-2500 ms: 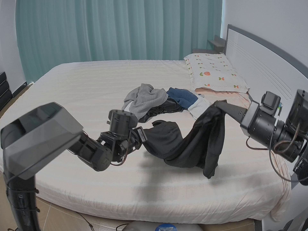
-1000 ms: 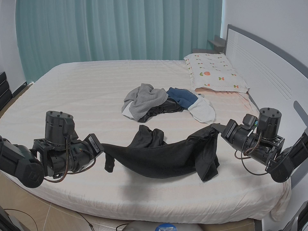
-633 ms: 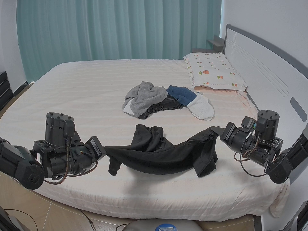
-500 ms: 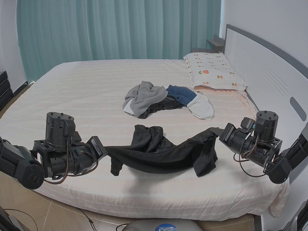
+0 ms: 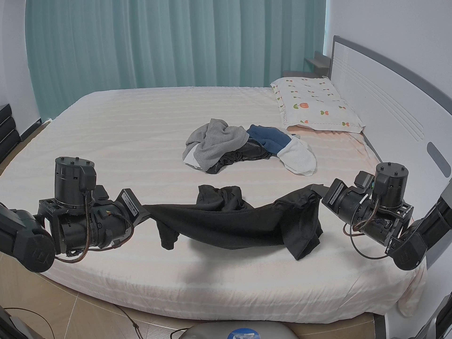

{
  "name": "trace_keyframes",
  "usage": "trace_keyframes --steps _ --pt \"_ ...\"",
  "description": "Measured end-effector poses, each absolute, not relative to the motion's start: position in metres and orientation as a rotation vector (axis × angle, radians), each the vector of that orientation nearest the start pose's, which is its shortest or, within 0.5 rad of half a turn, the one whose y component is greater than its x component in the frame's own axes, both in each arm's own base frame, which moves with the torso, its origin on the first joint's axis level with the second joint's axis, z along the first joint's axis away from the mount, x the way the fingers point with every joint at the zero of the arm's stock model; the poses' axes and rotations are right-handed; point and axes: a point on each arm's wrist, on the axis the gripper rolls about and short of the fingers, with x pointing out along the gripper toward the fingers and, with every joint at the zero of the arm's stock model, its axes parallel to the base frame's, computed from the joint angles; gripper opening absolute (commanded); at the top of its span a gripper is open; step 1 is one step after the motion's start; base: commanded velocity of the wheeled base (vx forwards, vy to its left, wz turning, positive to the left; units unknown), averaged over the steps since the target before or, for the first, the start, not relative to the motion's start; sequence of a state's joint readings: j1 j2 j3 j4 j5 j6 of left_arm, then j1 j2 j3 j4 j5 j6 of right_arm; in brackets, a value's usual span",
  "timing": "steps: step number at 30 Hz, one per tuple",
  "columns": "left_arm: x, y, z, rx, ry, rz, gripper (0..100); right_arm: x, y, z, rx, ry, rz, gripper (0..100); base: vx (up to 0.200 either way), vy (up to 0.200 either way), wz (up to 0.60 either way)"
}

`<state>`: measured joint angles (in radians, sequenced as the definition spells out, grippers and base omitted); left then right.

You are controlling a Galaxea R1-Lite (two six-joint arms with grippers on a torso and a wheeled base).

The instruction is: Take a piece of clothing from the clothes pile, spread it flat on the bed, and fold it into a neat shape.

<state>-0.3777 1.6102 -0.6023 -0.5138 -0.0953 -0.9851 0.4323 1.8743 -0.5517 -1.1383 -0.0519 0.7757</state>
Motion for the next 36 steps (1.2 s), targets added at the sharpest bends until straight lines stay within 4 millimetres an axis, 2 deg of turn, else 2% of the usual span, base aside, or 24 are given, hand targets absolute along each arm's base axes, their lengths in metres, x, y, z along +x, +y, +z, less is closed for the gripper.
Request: trace_keyframes --steps 6,15,20,36 --pt "0.241 -0.093 0.148 -0.882 0.647 -0.17 0 0.283 0.128 0.119 0.714 0.267 0.222 0 0.0 0.2 0.0" --pt "0.242 -0.092 0.15 -0.883 0.635 -0.167 0 0.288 0.134 0.132 0.747 0.105 0.208 0 0.0 0.2 0.0" --pt "0.242 -0.091 0.151 -0.881 0.631 -0.169 0 0.292 0.137 0.13 0.748 0.047 0.213 0 0.0 0.2 0.0" --pt "0.236 -0.089 0.157 -0.886 0.611 -0.177 0 0.295 0.139 0.124 0.764 0.037 0.238 0 0.0 0.2 0.0"
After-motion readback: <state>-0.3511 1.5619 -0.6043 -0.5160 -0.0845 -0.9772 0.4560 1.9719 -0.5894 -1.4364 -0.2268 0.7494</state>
